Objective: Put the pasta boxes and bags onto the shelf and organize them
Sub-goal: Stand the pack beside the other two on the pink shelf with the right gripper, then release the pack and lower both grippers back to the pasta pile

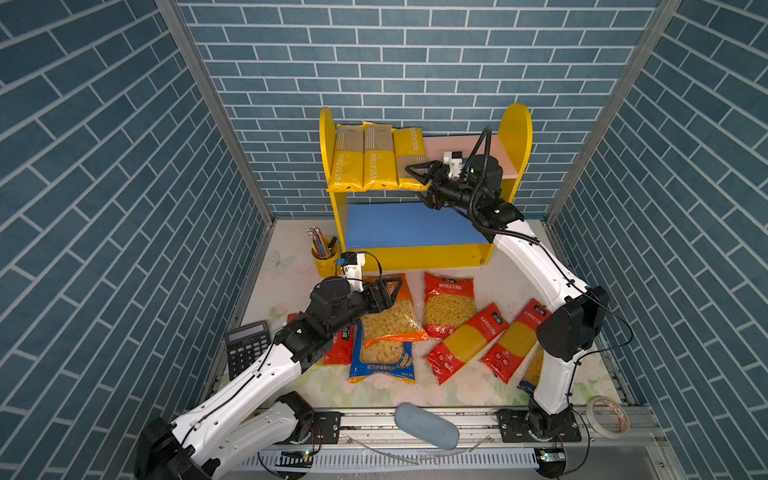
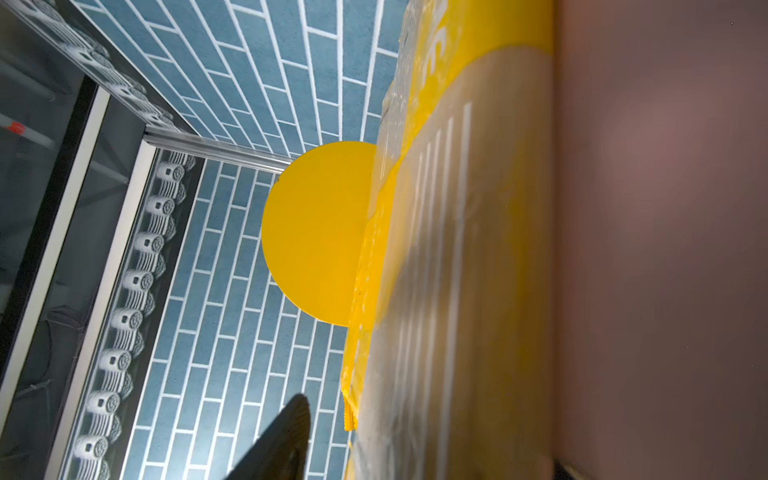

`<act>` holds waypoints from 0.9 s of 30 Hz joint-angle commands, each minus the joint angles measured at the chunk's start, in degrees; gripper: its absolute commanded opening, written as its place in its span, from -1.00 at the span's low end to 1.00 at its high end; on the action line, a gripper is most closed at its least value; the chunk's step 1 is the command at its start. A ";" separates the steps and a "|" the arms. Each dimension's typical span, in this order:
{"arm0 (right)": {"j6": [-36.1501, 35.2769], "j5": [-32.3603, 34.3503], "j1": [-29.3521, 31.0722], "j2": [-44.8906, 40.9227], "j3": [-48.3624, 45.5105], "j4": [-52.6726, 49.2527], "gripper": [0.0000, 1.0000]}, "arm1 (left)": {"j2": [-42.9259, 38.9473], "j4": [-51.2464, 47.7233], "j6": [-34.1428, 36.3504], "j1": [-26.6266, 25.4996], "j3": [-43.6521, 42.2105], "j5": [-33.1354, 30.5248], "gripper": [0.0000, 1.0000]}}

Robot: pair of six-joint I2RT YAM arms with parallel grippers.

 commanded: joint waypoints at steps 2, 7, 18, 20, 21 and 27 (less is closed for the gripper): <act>-0.80 -2.49 -0.88 -6.70 -9.23 6.90 0.49 | 2.17 1.25 1.13 -0.41 -1.11 -0.27 0.48; -1.34 -3.23 -1.75 -13.79 -22.38 11.52 0.51 | 4.53 4.06 2.18 -1.71 -0.99 -0.27 0.48; -3.75 -2.89 -1.70 -23.55 -33.95 16.14 0.47 | 9.06 4.14 7.66 -7.67 1.17 -2.99 0.48; -3.63 -3.59 -1.70 -24.34 -36.45 17.48 0.46 | 10.21 4.15 8.25 -8.42 1.76 -2.99 0.48; -3.45 -3.69 -1.69 -24.91 -38.24 18.17 0.44 | 10.82 4.07 8.82 -8.85 2.17 -2.99 0.48; -3.84 -0.67 -1.53 -29.59 -50.73 19.34 0.41 | 13.74 3.28 11.94 -11.50 3.20 -4.74 0.48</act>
